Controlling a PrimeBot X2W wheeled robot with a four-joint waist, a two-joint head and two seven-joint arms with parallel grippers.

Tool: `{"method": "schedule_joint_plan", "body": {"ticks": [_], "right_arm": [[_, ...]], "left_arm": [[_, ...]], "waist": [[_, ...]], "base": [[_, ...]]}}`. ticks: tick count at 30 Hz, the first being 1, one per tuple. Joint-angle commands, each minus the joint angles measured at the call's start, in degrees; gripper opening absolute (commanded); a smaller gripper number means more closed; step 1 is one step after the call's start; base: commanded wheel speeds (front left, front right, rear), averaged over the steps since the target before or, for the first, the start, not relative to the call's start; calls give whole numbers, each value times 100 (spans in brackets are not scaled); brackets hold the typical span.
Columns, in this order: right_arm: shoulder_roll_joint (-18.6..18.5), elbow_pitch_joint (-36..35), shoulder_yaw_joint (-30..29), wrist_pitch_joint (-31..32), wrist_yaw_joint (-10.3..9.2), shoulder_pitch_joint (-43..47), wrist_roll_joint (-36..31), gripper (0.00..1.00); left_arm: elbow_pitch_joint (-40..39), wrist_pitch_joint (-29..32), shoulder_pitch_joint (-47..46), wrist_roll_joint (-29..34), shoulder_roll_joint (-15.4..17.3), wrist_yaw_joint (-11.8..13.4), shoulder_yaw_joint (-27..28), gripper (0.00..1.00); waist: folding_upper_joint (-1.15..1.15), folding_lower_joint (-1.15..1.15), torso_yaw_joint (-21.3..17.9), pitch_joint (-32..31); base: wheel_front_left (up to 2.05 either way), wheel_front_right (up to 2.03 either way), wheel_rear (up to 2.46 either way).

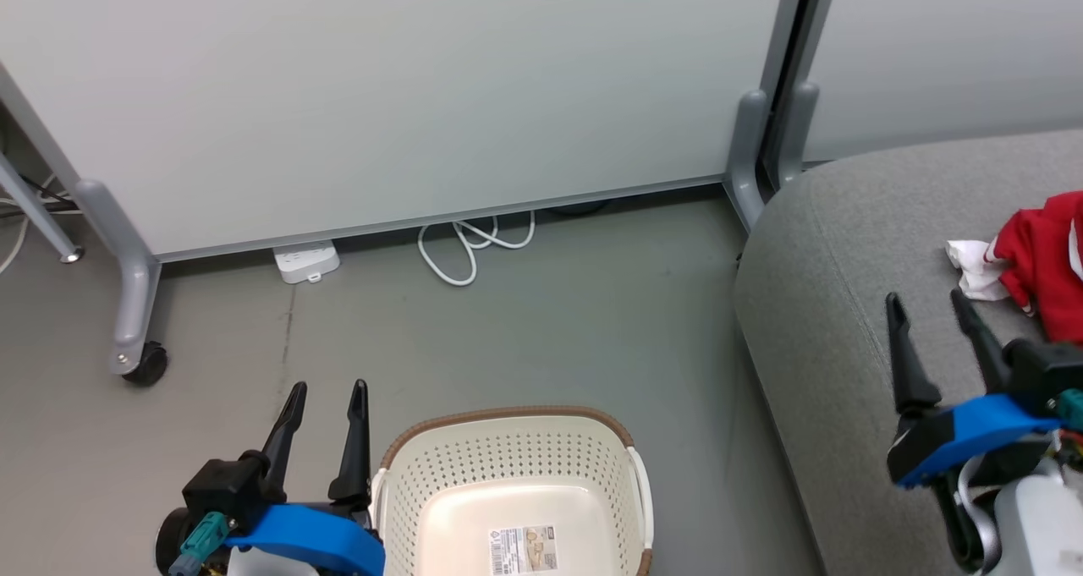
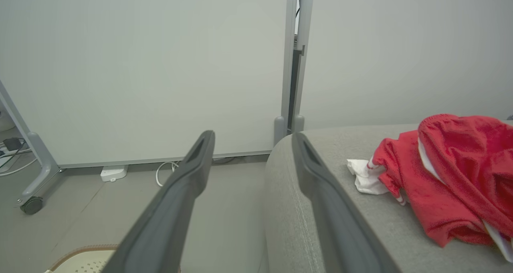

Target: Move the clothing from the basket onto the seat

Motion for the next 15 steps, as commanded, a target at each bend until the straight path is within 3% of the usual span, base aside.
{"method": "schedule_joint_plan", "body": {"ticks": [1,15], "right_arm": [[128,-242,33,92,1,302,-75,100],[578,-1007,194,412,1,1114,-156,100]], "left_arm": [[79,-28,87,8,18,-12,68,100],[412,-27,134,-52,77,-12,301,100]], "waist": [[0,1,140,-116],[0,1,310,-189]], "base": [[0,0,0],[0,0,0]]}}
